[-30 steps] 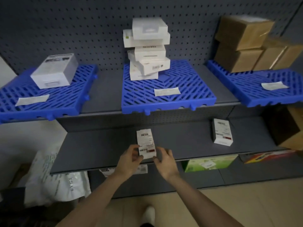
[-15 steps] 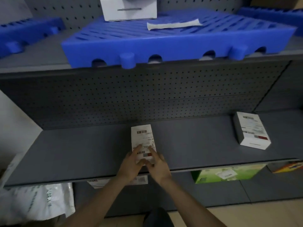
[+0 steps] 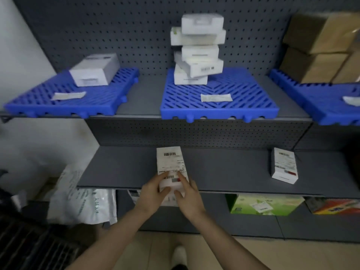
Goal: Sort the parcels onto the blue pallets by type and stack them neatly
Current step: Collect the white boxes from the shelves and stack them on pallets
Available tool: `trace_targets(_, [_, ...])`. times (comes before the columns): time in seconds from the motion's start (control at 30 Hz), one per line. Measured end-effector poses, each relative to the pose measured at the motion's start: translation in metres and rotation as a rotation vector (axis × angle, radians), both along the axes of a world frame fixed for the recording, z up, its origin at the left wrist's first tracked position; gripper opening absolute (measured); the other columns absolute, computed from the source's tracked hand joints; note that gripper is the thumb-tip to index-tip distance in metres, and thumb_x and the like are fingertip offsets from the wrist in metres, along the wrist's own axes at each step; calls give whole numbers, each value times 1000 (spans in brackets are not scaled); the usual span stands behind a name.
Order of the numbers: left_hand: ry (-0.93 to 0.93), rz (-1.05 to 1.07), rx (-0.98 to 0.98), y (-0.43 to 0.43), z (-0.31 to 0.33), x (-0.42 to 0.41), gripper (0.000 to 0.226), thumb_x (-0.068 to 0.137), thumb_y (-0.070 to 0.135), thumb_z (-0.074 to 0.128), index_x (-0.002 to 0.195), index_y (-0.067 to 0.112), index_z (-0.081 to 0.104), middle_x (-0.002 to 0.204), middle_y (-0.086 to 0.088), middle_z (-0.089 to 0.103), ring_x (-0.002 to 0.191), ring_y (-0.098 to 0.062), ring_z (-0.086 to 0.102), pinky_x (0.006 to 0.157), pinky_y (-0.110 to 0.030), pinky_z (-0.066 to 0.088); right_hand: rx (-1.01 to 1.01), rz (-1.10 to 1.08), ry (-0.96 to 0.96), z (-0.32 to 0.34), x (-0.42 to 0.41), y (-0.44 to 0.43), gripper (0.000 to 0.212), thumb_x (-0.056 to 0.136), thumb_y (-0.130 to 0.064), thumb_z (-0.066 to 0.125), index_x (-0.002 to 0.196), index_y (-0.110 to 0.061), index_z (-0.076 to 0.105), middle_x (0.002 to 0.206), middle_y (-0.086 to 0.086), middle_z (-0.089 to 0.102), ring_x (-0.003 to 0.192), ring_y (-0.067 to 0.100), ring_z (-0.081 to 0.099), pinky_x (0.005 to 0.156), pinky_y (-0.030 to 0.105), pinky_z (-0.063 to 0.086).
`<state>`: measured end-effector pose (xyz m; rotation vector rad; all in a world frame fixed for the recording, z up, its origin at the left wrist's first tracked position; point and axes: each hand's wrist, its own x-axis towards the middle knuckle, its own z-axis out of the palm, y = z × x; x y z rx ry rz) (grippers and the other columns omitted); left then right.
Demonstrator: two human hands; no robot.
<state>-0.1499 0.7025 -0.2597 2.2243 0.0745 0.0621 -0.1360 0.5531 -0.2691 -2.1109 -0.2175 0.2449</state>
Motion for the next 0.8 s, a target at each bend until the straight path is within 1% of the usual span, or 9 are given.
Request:
trace_targets(0.13, [-47, 89, -27, 21, 62, -68, 50, 84, 7, 69, 130, 20, 55, 121, 9, 59, 97, -8, 59, 77, 0, 40, -10, 55, -80, 59, -55, 23, 63, 91, -19, 53, 146, -37, 28, 145, -1, 33, 130, 18, 42, 107, 32, 38])
trace_targets(0.27, [-150, 183, -15, 47, 112, -115, 49, 81, 5, 72, 127, 19, 58, 116, 11, 60, 91, 1, 60, 74, 2, 40, 52, 111, -158, 109, -93, 50, 61, 92, -17, 54, 146, -35, 31, 144, -7, 34, 128, 12, 42, 105, 21, 36])
trace_targets(0.33, [-188, 202, -18, 62, 129, -132, 49, 82, 8, 71, 127, 22, 57, 117, 13, 60, 95, 7, 58, 77, -3, 44, 92, 127, -191, 127, -106, 66, 62, 91, -14, 56, 145, -34, 33, 143, -7, 35, 128, 11, 42, 105, 23, 37])
trace_targets(0.37, [-212, 213, -10, 70, 136, -139, 49, 83, 10, 72, 127, 25, 57, 118, 12, 61, 96, 6, 59, 78, -8, 48, 122, 138, -204, 134, -111, 74, 63, 90, -13, 57, 144, -34, 34, 143, -6, 35, 128, 11, 42, 106, 24, 39])
trace_targets(0.47, [-297, 238, 19, 95, 159, -153, 49, 82, 14, 72, 125, 31, 56, 124, 10, 62, 105, 2, 59, 87, -22, 53, 136, 175, -263, 159, -119, 95, 63, 89, -12, 58, 144, -33, 35, 142, -7, 36, 126, 10, 44, 95, 6, 35])
trace_targets(0.53, [-356, 248, 1, 108, 178, -156, 49, 83, 13, 71, 126, 30, 56, 129, 10, 59, 114, 0, 56, 93, -29, 53, 166, 192, -312, 176, -117, 110, 63, 90, -14, 58, 145, -33, 34, 142, -9, 36, 125, 6, 43, 91, -1, 32])
trace_targets(0.67, [-464, 257, -15, 127, 208, -146, 49, 86, 16, 68, 125, 39, 51, 132, 15, 55, 119, 5, 51, 98, -23, 49, 262, 154, -412, 204, -109, 140, 61, 92, -15, 57, 145, -34, 34, 143, -12, 34, 125, 1, 41, 96, 9, 37])
trace_targets(0.73, [-491, 221, -4, 140, 216, -128, 48, 87, 17, 66, 128, 36, 51, 135, 15, 53, 122, 3, 49, 99, -28, 49, 299, 91, -430, 215, -99, 155, 60, 92, -16, 57, 144, -35, 35, 145, -15, 33, 127, -1, 38, 97, 7, 36])
trace_targets(0.8, [-524, 182, -4, 156, 223, -102, 49, 87, 16, 66, 131, 31, 51, 137, 13, 52, 125, -3, 49, 101, -36, 48, 294, 36, -488, 224, -79, 170, 58, 92, -18, 56, 143, -36, 35, 146, -14, 33, 130, 2, 37, 103, 18, 39])
